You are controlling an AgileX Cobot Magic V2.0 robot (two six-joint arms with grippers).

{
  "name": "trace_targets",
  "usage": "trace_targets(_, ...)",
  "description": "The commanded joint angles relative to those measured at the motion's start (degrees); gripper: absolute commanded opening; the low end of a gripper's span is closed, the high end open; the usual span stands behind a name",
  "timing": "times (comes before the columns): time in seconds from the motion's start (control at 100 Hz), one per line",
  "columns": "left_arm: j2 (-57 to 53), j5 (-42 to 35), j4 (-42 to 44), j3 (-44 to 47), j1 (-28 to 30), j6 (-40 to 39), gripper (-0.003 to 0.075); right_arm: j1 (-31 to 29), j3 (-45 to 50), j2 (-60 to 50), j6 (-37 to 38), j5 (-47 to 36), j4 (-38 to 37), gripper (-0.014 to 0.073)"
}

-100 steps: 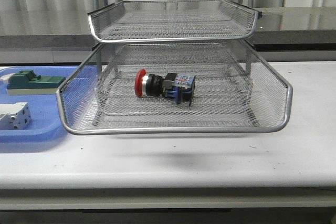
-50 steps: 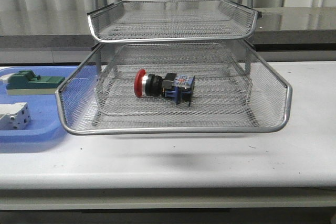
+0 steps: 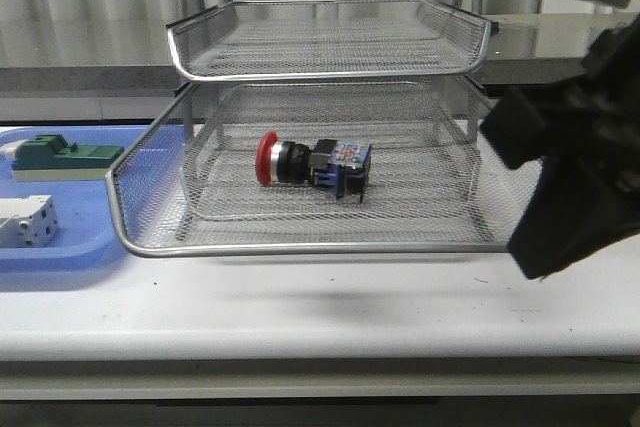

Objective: Place button on rack with both arms
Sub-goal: 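Push the middle tier back into the rack with the right gripper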

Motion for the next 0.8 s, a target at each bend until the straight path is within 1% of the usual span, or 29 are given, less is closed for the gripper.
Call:
trace_targets(0.0,0.40,-4.03,-0.74,-1.60,0.08,-0.45,-0.0020,2.28,-2.09,0.56,-0.67,-5.57,1.05,-0.0060)
trace_targets(0.23,0.40,-4.03,-0.74,-1.60,0.08,-0.45,-0.0020,4.94,-2.09,4.51,-0.67,-8.44,2.93,-0.0060)
trace_targets(0.79,0.40,-4.03,-0.74,-1.60,0.08,-0.45,-0.0020,5.08,-2.09,9.16,-0.67,-19.79,2.90,-0.0060)
